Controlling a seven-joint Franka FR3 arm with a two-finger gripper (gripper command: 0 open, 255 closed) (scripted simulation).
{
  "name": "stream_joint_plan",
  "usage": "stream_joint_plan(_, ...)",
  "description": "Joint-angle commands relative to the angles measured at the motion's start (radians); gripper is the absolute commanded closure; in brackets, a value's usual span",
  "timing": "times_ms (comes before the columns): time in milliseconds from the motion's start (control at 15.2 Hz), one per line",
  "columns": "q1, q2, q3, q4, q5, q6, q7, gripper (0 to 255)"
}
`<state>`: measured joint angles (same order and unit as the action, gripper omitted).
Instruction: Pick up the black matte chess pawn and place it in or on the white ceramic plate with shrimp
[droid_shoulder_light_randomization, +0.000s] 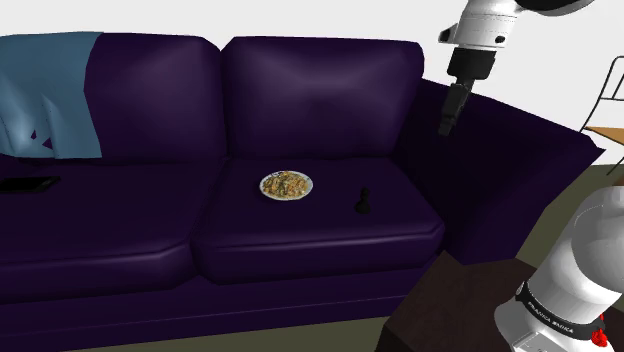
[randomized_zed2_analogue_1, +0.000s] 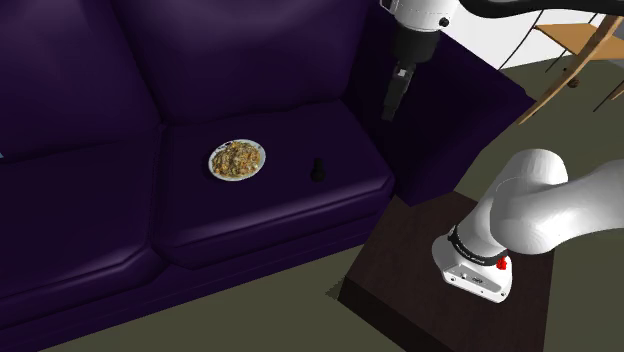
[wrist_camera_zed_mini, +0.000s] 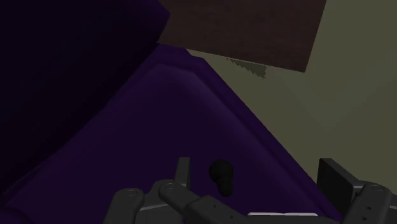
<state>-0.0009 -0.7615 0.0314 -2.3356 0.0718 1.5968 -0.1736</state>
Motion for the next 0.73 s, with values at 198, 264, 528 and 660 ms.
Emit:
stream_joint_plan(198,0.001,0.019,0.025,-0.083,0.008,0.128,0.023,0)
stream_joint_plan(264,0.001,0.029,0.033,-0.107,0.011,0.172,0.030,0)
stream_joint_plan(528,0.002,0.090,0.068,-0.190,0.019,0.351,0.063,0)
stream_joint_plan(660,0.001,0.134,0.086,-0.221,0.021,0.443,0.080,0)
